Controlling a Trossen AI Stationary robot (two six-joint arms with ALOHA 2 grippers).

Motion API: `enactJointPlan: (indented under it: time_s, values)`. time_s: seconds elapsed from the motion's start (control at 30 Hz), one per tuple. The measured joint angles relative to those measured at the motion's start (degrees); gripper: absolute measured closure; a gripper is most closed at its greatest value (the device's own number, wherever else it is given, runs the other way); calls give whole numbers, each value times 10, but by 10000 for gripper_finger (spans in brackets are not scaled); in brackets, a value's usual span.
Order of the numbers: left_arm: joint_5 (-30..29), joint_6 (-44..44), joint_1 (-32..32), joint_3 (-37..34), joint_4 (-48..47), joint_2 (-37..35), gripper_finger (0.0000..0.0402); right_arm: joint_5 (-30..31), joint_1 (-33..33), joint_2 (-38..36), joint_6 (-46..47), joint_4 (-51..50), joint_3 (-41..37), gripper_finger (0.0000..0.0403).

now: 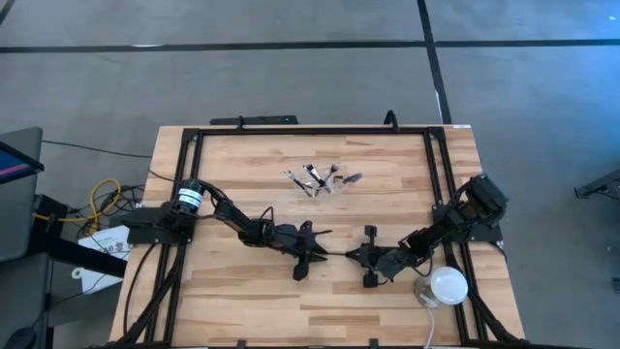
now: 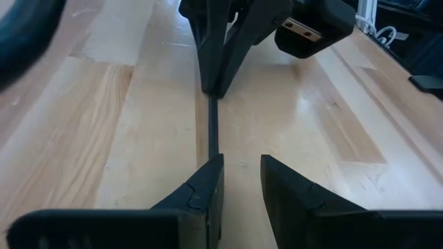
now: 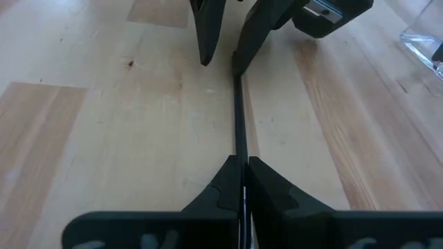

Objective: Put items in baskets/containers
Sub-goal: Put the eyeshadow brush into the transparent organizer

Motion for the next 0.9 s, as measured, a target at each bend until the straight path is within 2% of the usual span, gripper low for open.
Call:
enactJointPlan:
  time_s: [0.63, 0.9]
  values:
    - [-34, 31, -1, -1, 13, 1, 308, 0, 0, 0, 0, 0, 0, 398]
    - [-43, 31, -1, -1, -15, 1, 308, 0, 0, -1, 0, 1, 0, 398]
